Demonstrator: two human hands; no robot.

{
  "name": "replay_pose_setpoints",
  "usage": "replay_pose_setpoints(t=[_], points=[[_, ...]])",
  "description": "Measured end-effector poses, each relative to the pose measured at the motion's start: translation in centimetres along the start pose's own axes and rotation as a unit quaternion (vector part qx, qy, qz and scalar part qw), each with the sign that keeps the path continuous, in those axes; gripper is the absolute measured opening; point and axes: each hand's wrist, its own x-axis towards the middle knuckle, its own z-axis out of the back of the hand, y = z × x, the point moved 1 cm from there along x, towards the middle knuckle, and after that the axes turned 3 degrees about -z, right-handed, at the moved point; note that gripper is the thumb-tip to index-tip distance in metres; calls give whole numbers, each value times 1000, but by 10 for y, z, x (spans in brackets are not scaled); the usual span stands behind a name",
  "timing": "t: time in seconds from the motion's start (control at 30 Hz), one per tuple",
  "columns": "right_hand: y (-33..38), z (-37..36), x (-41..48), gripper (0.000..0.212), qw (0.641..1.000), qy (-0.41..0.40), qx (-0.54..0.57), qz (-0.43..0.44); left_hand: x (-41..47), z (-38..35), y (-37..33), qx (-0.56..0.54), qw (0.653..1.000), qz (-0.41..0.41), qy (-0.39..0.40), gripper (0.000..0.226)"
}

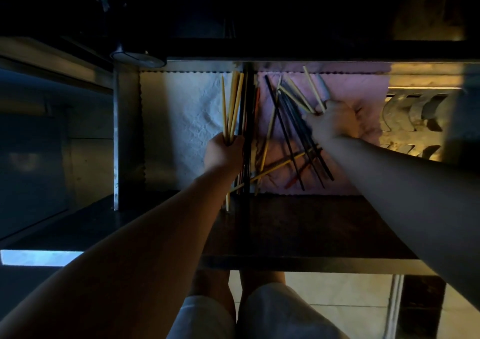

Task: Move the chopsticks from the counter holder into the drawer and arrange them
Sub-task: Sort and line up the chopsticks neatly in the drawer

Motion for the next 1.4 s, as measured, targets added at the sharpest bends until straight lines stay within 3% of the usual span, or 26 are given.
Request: replay_pose_setpoints(t=[0.07,0.2,0.5,0.63,0.77,0.9,1.13,1.4], points=[[0,2,1,53,1000,-7,3,-5,0,1,-1,7,1000,-1,4,30],[2,12,-8,37,995,-72,-10,62,-1,1,-3,-9,1000,16,11,22],[27,17,-52,32,967,-34,-84,239,-2,11,-7,-61,996,58,11,18],[43,-8,-57,25,981,18,-14,193,0,19,-5,-69,995,69,18,15],[49,-35,-54,22,998,33,38,49,1,23,-2,-94,992,83,30,12],[51,-52,-52,34,999,22,-31,-25,3,26,1,-92,992,86,25,13],[56,-56,-45,44,995,9,-75,-66,6,20,5,-79,994,67,37,16],[59,-56,-46,36,994,20,-61,-92,5,1,1,-61,995,81,19,5]])
